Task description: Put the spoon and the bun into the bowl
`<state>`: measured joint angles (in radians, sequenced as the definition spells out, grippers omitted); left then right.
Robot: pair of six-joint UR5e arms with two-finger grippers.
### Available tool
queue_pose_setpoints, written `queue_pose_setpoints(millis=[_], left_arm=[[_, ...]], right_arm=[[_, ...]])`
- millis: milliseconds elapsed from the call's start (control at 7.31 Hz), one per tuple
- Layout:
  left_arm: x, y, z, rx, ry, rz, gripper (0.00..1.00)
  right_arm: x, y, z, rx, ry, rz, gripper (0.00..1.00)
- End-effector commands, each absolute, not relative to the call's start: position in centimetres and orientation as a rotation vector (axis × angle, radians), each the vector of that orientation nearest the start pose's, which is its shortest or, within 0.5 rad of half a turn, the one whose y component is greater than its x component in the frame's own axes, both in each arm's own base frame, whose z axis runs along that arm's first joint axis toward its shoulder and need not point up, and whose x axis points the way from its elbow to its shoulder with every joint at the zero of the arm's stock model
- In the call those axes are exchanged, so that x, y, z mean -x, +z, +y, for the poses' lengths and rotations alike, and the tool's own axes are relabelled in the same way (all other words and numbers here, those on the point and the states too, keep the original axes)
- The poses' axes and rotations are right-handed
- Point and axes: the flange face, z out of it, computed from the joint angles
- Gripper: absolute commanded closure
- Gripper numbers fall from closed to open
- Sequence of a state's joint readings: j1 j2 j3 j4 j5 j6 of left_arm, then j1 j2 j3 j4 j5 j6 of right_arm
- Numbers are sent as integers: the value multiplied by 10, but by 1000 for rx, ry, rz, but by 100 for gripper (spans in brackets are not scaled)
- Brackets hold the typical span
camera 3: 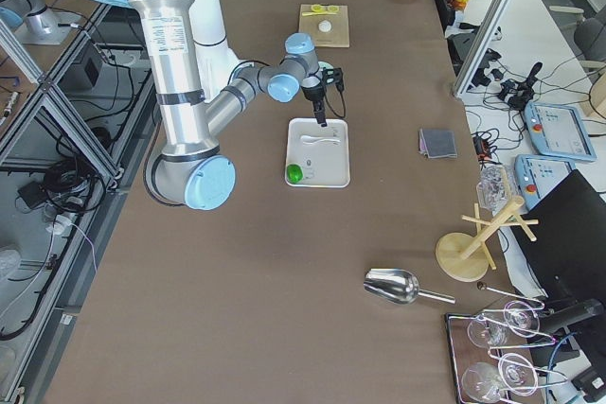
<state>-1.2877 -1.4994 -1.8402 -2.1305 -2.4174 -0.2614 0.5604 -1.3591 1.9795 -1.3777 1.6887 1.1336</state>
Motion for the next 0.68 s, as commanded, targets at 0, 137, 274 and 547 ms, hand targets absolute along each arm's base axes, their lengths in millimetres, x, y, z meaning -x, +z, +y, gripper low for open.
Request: queue_pose_setpoints(millis=[0,137,274,547], left_arm=[[-76,488,-468,-485,347,970,2],[-76,491,-470,-478,345,968,2],[-79,496,-469,-469,350,966,2],[-83,494,-468,-468,357,969,2]], right_arm=[[420,373,-398,-279,157,-714,4],[436,390,-398,-296,157,-741,4],[447,406,-398,-312,151,-775,9],[451,417,-399,-321,128,-758,49]])
